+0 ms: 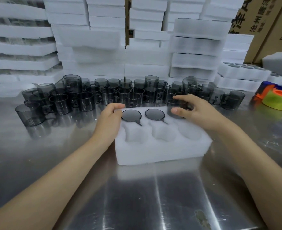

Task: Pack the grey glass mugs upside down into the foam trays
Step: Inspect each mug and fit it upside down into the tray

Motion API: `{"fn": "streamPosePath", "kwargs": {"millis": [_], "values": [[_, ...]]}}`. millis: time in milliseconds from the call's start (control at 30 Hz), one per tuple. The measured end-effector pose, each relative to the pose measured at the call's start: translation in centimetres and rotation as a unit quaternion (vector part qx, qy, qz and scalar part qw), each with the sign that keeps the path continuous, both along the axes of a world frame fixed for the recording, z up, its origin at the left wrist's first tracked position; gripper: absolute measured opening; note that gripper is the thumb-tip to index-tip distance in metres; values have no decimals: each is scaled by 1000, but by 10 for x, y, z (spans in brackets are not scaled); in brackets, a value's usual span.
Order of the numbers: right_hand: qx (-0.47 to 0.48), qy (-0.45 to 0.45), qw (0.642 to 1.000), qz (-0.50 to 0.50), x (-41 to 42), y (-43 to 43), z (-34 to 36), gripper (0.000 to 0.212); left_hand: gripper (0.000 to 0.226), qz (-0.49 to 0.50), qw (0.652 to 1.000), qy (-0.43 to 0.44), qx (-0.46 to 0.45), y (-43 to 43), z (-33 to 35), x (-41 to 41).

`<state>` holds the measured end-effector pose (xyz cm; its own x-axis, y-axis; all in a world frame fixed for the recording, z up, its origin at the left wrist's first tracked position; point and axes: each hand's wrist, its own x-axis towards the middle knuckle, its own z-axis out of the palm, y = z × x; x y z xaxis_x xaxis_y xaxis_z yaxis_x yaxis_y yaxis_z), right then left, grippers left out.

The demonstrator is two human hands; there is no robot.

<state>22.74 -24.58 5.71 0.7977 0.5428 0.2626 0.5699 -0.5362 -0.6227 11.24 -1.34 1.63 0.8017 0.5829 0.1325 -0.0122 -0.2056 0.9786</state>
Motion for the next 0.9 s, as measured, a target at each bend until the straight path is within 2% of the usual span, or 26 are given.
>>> {"fn": "streamPosePath", "kwargs": {"millis": [67,133,233,267,333,400,533,633,800,900], "values": [[-52,-2,999,7,0,-1,2,71,28,-2,1000,-3,-2,0,0,0],[-88,-63,994,-1,-3,1,4,87,29,-3,1000,-6,6,-1,1,0],[-40,-170,985,2,-10,6,5,74,29,-4,1000,-9,13,-1,1,1],[-64,-157,985,23,-11,8,5,74,30,-3,1000,-9,15,-1,1,1],[-156,-64,983,66,-11,9,4,81,30,-4,1000,-10,19,-1,1,1],[-207,7,975,80,-10,6,4,86,30,-3,1000,-11,22,-2,1,0],[-264,55,959,86,-13,5,7,91,30,1,1000,-10,17,-3,3,0],[-316,58,943,89,-17,9,9,95,31,-1,1000,-15,14,-4,2,-1],[-313,76,943,87,-16,9,7,104,33,-5,1000,-8,23,-3,4,-1],[-195,126,967,105,-12,1,3,88,32,-7,999,-3,32,-3,3,-1]]}}
